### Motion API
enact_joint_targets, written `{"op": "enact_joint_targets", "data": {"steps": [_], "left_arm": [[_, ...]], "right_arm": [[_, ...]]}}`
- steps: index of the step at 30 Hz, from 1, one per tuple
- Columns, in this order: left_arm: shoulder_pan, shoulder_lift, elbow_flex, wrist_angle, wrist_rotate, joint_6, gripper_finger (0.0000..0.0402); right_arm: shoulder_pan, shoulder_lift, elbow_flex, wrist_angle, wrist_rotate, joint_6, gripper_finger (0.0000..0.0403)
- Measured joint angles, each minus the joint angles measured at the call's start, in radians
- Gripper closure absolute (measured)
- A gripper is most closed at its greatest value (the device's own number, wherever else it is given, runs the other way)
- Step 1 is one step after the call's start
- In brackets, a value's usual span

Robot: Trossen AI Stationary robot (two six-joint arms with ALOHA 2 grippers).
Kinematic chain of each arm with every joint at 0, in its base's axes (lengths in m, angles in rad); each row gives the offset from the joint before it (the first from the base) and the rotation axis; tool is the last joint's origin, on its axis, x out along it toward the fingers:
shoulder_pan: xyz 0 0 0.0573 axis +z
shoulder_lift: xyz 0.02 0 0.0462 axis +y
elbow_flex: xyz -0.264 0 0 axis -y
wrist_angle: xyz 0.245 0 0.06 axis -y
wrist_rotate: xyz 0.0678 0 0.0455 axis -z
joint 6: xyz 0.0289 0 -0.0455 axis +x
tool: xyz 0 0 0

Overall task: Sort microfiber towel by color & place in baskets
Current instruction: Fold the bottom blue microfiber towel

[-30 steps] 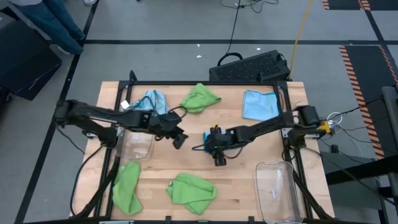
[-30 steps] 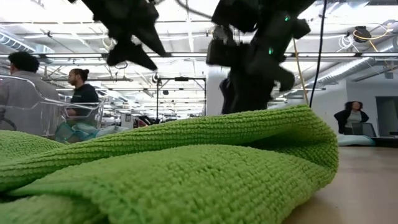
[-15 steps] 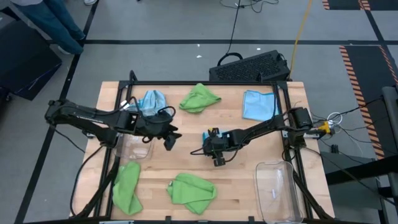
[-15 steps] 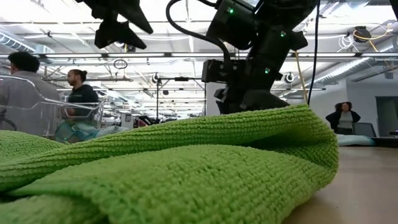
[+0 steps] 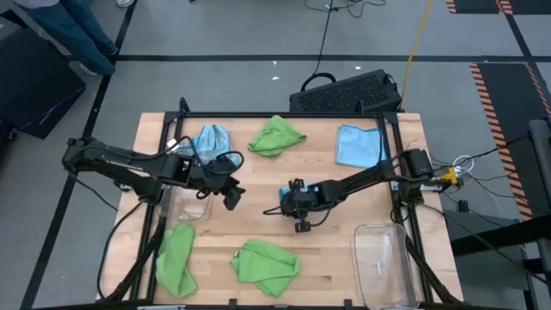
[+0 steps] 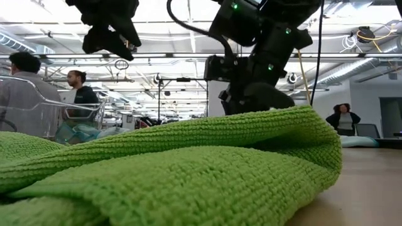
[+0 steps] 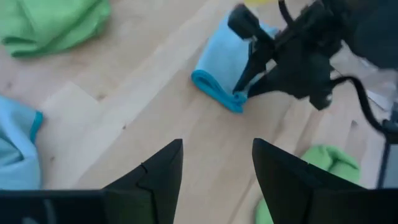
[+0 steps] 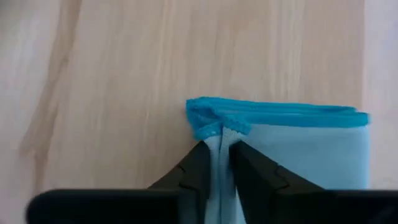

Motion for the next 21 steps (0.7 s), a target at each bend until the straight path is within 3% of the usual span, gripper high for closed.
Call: {"op": "enact_joint_targets", "data": {"steps": [7,11,17,21], "left_arm": [[-0.038,-0.003,0.000,0.015,0.015,0.014,0.0206],[-0.099,0.015,0.000,0.108,0.038,0.065,0.0206],[-0.198,0.066,0.000,0.127,-0.085,0.074,0.0206],[-0.213,0.105,-0.001,0.163,-0.105,0.040,0.0206]], "right_arm": [[0.000,-0.068,0.000,-0.001,-0.001,0.028,0.0396],[-0.007,-0.093,0.000,-0.003,-0.001,0.068,0.0386],[-0.011,-0.092,-0.001,0.004,0.002,0.107,0.0364],[-0.011,-0.068,-0.002,0.052,0.002,0.163,0.0363]]}}
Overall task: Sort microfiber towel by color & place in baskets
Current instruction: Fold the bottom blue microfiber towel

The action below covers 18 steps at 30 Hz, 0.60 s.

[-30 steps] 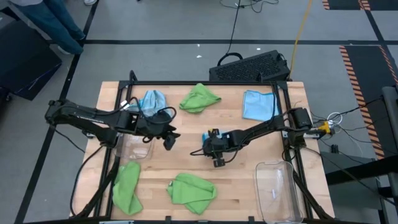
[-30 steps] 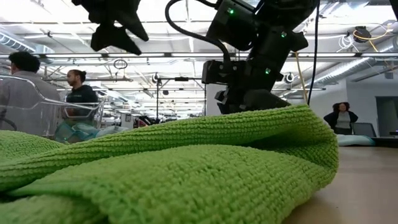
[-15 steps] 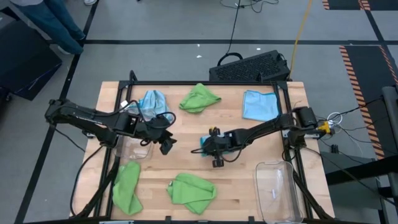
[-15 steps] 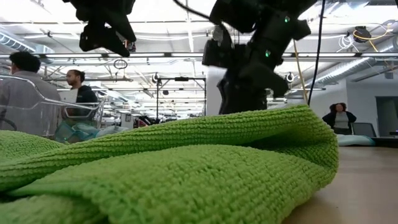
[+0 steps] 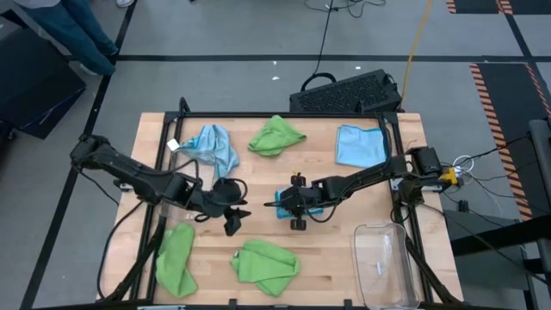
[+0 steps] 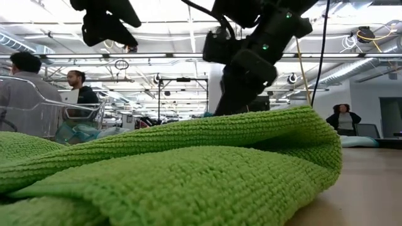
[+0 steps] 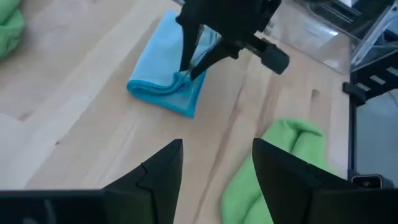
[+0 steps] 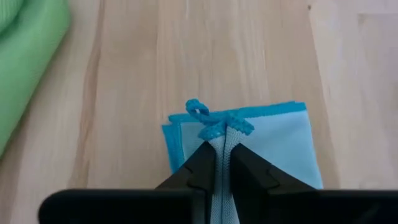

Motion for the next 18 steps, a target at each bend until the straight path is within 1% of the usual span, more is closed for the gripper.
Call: {"op": "enact_joint_targets", "data": {"steps": [5,8,11,15,17,18], "left_arm": [[-0.007,0.041,0.000,0.041,-0.010,-0.017,0.0206],[-0.020,0.051,0.002,0.062,-0.012,-0.023,0.0206],[-0.034,0.059,-0.002,0.049,-0.047,-0.020,0.0206],[-0.037,0.075,0.001,0.099,-0.078,-0.014,0.0206],[-0.036,0.082,-0.001,0.122,-0.078,-0.003,0.0206],[-0.031,0.090,0.000,0.161,-0.077,0.002,0.0206]], "right_arm": [[0.000,0.051,0.000,0.110,0.029,0.121,0.0347],[0.000,0.070,0.000,0.126,0.025,0.160,0.0322],[0.000,0.068,0.000,0.137,0.025,0.169,0.0288],[0.002,0.018,0.000,0.157,0.025,0.168,0.0244],[0.003,-0.025,0.000,0.154,0.025,0.164,0.0228],[0.005,-0.046,0.001,0.145,0.026,0.158,0.0222]]}}
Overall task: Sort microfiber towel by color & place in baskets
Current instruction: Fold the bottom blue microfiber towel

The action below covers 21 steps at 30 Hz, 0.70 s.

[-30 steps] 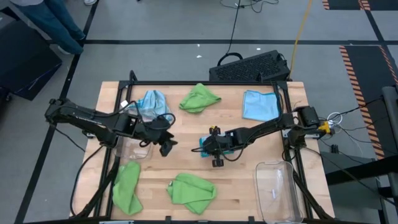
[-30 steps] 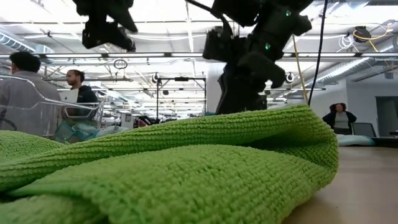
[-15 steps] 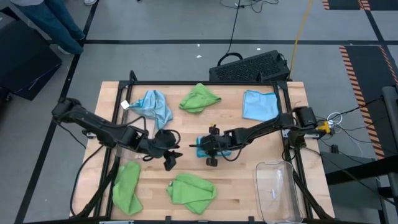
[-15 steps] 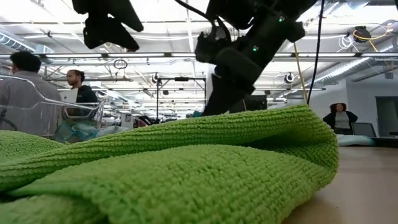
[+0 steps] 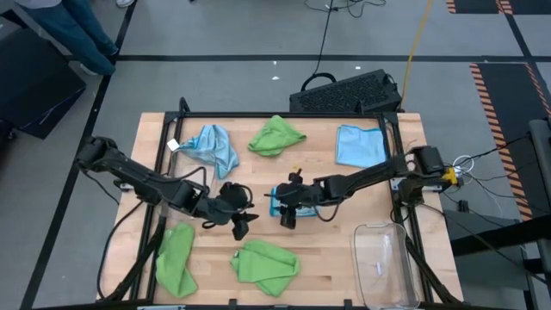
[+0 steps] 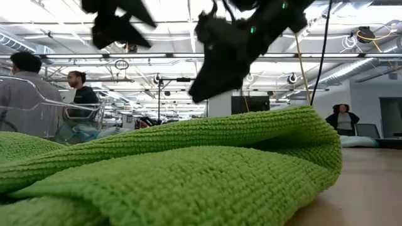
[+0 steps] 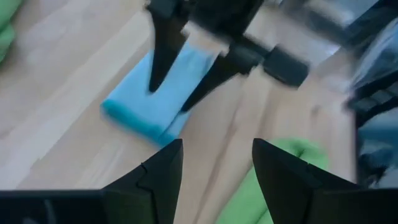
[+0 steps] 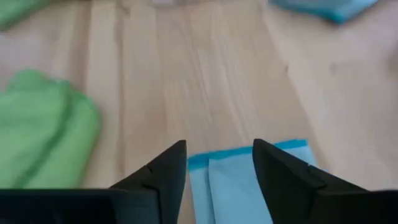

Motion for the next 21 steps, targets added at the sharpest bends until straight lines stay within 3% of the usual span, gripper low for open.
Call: {"op": "enact_joint_targets", "data": {"steps": [9,12,21], "left_arm": [[0.061,0.078,0.000,0.196,0.026,0.060,0.0206],[0.086,0.117,0.000,0.208,0.037,0.068,0.0206],[0.058,0.257,0.000,0.223,0.112,0.074,0.0206]], "right_arm": [[0.020,-0.087,-0.007,-0.243,0.062,-0.052,0.0220],[0.029,-0.083,-0.050,-0.187,0.109,-0.045,0.0230],[0.030,-0.028,-0.108,0.034,0.105,-0.016,0.0253]]}}
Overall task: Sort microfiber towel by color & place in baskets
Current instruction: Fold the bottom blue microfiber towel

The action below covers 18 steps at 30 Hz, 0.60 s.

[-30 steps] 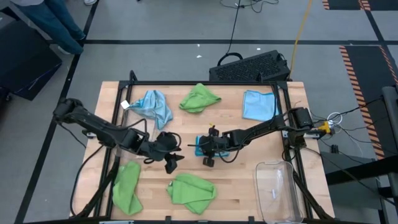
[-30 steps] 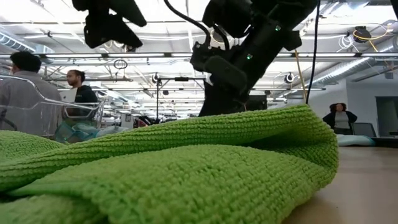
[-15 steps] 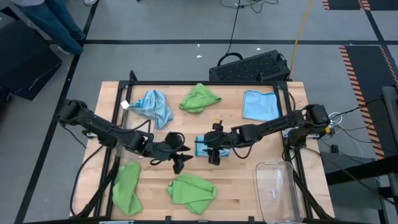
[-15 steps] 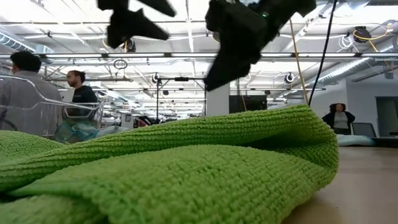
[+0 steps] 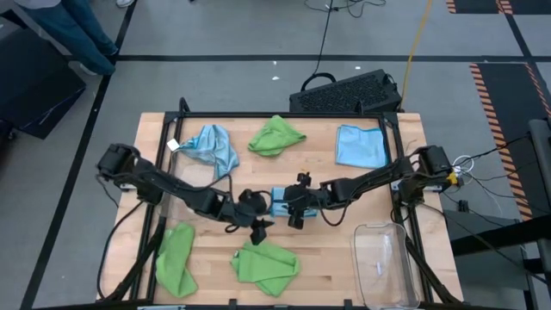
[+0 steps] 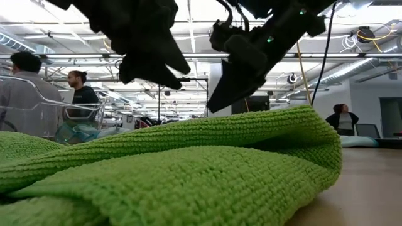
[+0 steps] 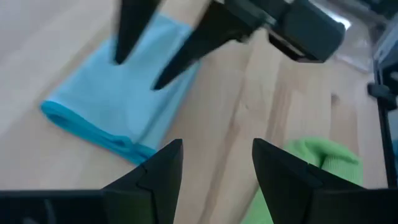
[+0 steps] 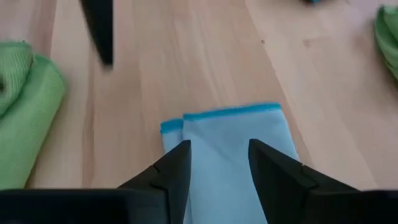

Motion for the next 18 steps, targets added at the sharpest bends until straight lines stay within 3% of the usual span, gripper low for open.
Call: {"op": "enact_joint_targets", "data": {"steps": [10,18], "left_arm": [[-0.008,0.137,0.001,0.121,-0.024,0.015,0.0206],[0.045,0.188,0.000,0.115,-0.027,0.013,0.0206]], "right_arm": [[0.000,0.067,-0.001,0.047,-0.080,-0.001,0.0274],[0.000,0.086,0.000,-0.002,-0.079,-0.006,0.0301]]}}
